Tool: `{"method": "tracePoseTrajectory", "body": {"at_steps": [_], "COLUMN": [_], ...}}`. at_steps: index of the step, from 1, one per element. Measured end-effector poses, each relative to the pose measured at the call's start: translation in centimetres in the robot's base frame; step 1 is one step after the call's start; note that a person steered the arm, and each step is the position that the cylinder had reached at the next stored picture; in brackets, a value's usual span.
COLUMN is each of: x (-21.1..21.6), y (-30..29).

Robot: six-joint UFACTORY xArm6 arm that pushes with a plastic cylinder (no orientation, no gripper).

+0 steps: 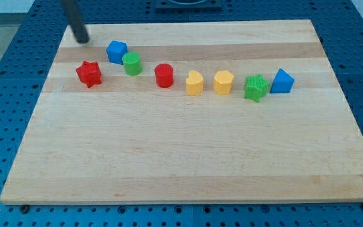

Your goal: Push the red star and blue cube down

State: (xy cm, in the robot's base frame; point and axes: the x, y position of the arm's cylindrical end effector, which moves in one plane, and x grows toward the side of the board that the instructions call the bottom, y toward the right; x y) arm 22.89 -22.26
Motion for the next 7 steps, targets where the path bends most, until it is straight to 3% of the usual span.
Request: {"method": "tracePoseTrajectory", "body": {"at_steps": [1,3,4,6,7], "x": [-1.0,6.8,8.0,-0.8,1.3], "y": [4.5,2.2,1.5,5.1,6.7]}}
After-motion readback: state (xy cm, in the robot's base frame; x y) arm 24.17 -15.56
